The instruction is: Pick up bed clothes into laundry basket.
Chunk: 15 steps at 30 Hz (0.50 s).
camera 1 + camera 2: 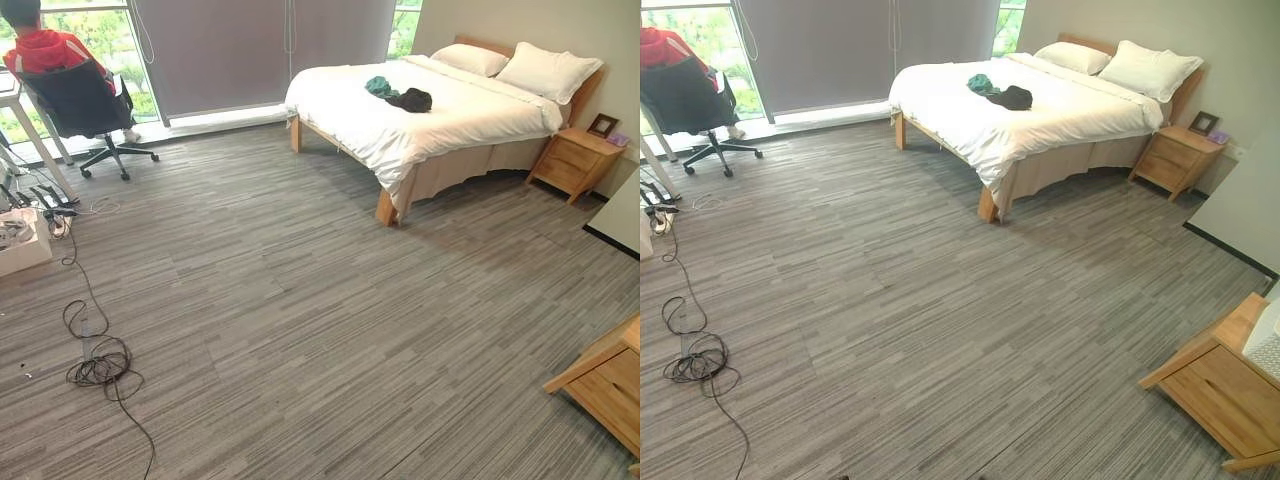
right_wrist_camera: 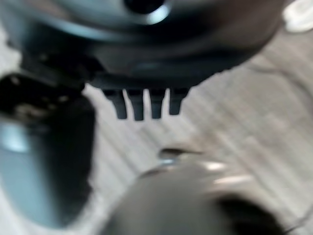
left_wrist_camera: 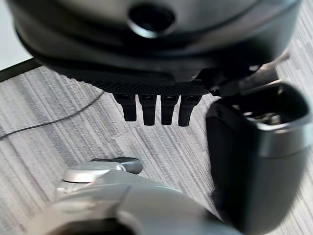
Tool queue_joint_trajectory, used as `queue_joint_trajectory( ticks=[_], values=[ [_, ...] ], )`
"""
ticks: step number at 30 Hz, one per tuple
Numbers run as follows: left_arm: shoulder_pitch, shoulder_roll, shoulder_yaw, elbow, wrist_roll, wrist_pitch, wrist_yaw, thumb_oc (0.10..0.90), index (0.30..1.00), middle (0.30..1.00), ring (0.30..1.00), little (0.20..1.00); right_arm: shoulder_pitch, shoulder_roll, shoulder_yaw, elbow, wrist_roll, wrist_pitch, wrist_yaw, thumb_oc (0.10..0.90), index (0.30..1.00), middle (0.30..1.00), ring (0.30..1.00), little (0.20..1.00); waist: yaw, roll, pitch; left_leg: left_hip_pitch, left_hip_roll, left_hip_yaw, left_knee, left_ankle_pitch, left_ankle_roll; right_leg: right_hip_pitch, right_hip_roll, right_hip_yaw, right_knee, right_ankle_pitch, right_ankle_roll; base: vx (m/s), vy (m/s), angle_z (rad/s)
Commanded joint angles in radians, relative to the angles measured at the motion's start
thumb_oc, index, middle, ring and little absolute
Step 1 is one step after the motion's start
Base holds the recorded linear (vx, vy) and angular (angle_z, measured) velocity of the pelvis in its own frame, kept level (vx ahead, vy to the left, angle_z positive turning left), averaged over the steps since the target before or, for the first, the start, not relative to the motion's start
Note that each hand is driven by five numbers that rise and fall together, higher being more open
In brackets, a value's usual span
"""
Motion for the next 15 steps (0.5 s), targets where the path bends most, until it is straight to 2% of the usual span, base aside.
queue_joint_trajectory(
  ticks=[1, 6, 7, 9, 10, 11, 13, 15],
  values=[
    [-0.056, 0.0, -0.01, 0.021, 0.044, -0.05, 0.004, 0.8, 0.9, 0.9, 0.9, 0.9, -0.025, -0.03, -0.001, 0.026, -0.021, -0.015, 0.0, 0.8, 0.9, 0.9, 0.9, 0.9, 0.001, 0.002, -0.011, -0.033, 0.02, -0.04, -0.096, 0.084, -0.063, 0.025, -0.085, 0.046, -0.061, 0.074, 0.123, -0.01, 0.009, -0.05],
    [-0.079, 0.007, -0.021, 0.017, 0.042, -0.059, 0.032, 0.8, 0.9, 0.9, 0.9, 0.9, -0.049, -0.038, -0.052, -0.041, 0.088, -0.048, -0.029, 0.8, 0.9, 0.9, 0.9, 0.9, -0.018, 0.005, -0.019, -0.023, 0.021, -0.02, -0.096, 0.078, -0.062, 0.024, -0.083, 0.068, -0.058, 0.078, 0.125, 0.0, 0.016, -0.06],
    [-0.109, 0.012, -0.036, -0.032, -0.016, -0.059, 0.028, 0.8, 0.9, 0.9, 0.9, 0.9, -0.085, -0.051, -0.076, -0.11, 0.166, -0.062, -0.039, 0.8, 0.9, 0.9, 0.9, 0.9, -0.029, 0.01, -0.025, -0.021, 0.024, -0.011, -0.096, 0.077, -0.063, 0.021, -0.083, 0.078, -0.057, 0.079, 0.128, -0.01, 0.025, -0.1],
    [-0.142, 0.03, -0.077, -0.177, -0.091, -0.066, 0.012, 0.8, 0.9, 0.9, 0.9, 0.9, -0.113, -0.082, -0.07, -0.252, 0.179, -0.071, -0.052, 0.8, 0.9, 0.9, 0.9, 0.9, -0.038, 0.017, -0.022, -0.016, 0.025, -0.002, -0.096, 0.075, -0.064, 0.021, -0.081, 0.088, -0.053, 0.079, 0.13, -0.02, 0.035, -0.15],
    [-0.154, 0.043, -0.102, -0.224, -0.079, -0.063, 0.006, 0.8, 0.9, 0.9, 0.9, 0.9, -0.119, -0.097, -0.063, -0.329, 0.162, -0.077, -0.066, 0.8, 0.9, 0.9, 0.9, 0.9, -0.042, 0.02, -0.026, -0.021, 0.025, 0.002, -0.096, 0.078, -0.064, 0.014, -0.081, 0.091, -0.052, 0.082, 0.131, -0.02, 0.023, -0.25],
    [-0.154, 0.043, -0.103, -0.225, -0.079, -0.062, 0.006, 0.8, 0.9, 0.9, 0.9, 0.9, -0.118, -0.097, -0.064, -0.331, 0.161, -0.076, -0.067, 0.8, 0.9, 0.9, 0.9, 0.9, -0.042, 0.02, -0.026, -0.02, 0.025, 0.002, -0.096, 0.078, -0.064, 0.014, -0.08, 0.091, -0.052, 0.082, 0.131, -0.03, 0.03, -0.19],
    [-0.182, 0.083, -0.125, -0.417, -0.066, -0.069, 0.041, 0.8, 0.9, 0.9, 0.9, 0.9, -0.112, -0.138, -0.055, -0.564, 0.061, -0.09, -0.111, 0.8, 0.9, 0.9, 0.9, 0.9, -0.048, 0.026, -0.024, -0.02, 0.026, 0.009, -0.096, 0.079, -0.061, 0.007, -0.08, 0.097, -0.043, 0.082, 0.133, -0.03, 0.035, -0.08],
    [-0.192, 0.106, -0.124, -0.533, -0.066, -0.071, 0.057, 0.8, 0.9, 0.9, 0.9, 0.9, -0.113, -0.171, -0.062, -0.66, -0.012, -0.098, -0.139, 0.8, 0.9, 0.9, 0.9, 0.9, -0.049, 0.029, -0.022, -0.02, 0.026, 0.009, -0.096, 0.079, -0.059, 0.003, -0.082, 0.098, -0.037, 0.081, 0.135, -0.02, 0.026, -0.08]
  ],
)
